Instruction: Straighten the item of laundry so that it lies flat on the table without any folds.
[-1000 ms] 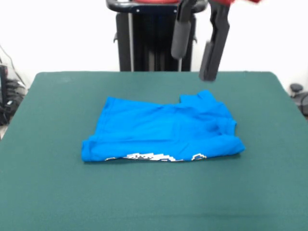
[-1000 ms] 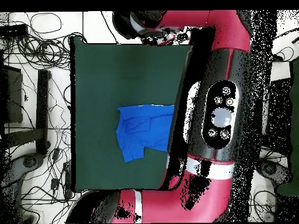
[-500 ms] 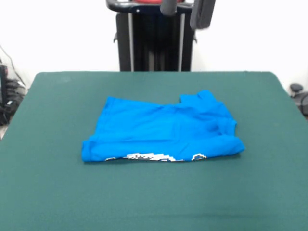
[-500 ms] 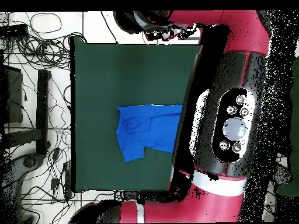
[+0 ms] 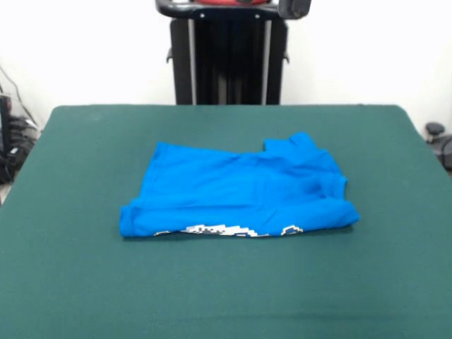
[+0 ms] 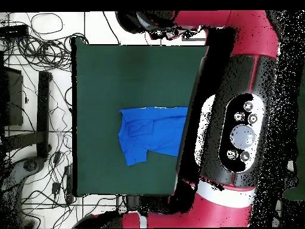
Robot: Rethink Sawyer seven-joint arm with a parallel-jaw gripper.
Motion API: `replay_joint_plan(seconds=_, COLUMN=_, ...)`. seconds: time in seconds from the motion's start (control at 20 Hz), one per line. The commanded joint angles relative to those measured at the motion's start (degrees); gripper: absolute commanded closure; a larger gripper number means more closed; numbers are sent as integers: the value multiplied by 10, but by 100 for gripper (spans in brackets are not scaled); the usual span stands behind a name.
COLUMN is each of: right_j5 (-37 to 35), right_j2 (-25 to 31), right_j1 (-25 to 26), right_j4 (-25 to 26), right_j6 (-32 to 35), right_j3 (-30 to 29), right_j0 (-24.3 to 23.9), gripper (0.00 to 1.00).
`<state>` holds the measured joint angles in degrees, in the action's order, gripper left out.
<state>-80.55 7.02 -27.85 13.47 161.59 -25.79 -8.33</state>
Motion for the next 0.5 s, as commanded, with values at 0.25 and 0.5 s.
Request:
replay_joint_plan(seconds=0.25, right_j5=64, right_j2=31, right_j1=11, right_j4=5, right_j6=-185, right_j3=-170, right_j0=3, gripper=0)
replay_joint_plan(seconds=0.5, right_j5=58, right_j2=31, right_j1=16, right_j4=5, right_j6=-174, right_j3=-171, right_j0=4, gripper=0)
